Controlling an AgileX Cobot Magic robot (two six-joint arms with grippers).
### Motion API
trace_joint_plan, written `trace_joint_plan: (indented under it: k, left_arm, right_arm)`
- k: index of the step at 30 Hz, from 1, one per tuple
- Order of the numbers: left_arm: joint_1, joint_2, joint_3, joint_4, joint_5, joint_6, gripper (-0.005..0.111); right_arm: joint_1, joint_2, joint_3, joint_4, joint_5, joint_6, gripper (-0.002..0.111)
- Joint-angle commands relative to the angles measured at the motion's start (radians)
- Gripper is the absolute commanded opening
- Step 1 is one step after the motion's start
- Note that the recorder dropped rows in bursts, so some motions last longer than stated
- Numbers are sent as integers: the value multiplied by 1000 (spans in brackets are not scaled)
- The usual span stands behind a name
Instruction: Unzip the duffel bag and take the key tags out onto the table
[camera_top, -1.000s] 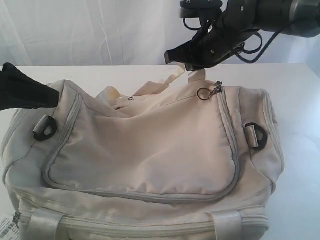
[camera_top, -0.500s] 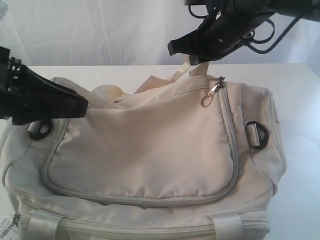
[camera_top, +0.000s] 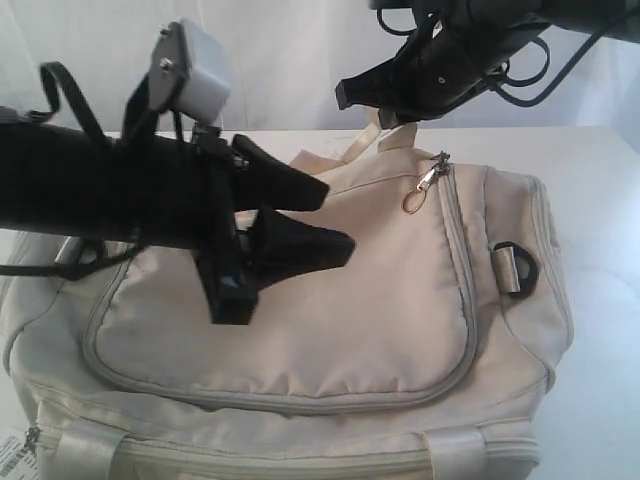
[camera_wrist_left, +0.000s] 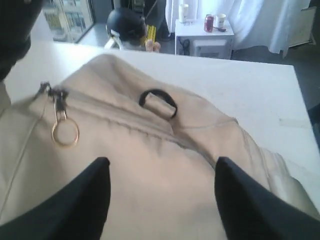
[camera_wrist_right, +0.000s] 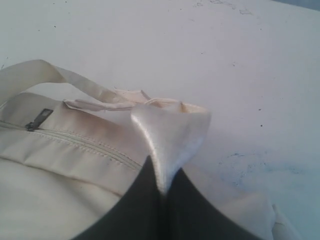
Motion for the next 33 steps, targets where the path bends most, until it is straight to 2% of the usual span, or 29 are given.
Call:
trace_joint_plan:
  k: [1,7,11,13,15,29,31,33]
  left_arm:
    - [-89,89,-17,-267,-91,365,64]
    - [-151,270,-180,-267,-248,365,64]
    - [-160,374,-282,-267,-282,365,64]
    - [-160,411,-320,-267,-339,361,60]
    - [-160,436,-335,-267,-359,350,56]
    - [-160,499,-381,-267,-356,353,55]
    - [-160,499,-381,-267,-359,349,50]
    - [-160,499,-381,-267,-359,342,39]
  right_arm:
    - [-1,-21,-10,-8,6,-2,0]
    - [-1,-23,-10,-8,24,-2,0]
    - [-1,-32,-10,-8,38,26,0]
    - [-1,-40,-10,-8,45,26,0]
    - [-1,-47,-10,-8,50,26,0]
    - [-1,-57,-10,7,56,26,0]
    - [-1,-57,-10,7,56,26,0]
    - [-1,-57,-10,7,56,26,0]
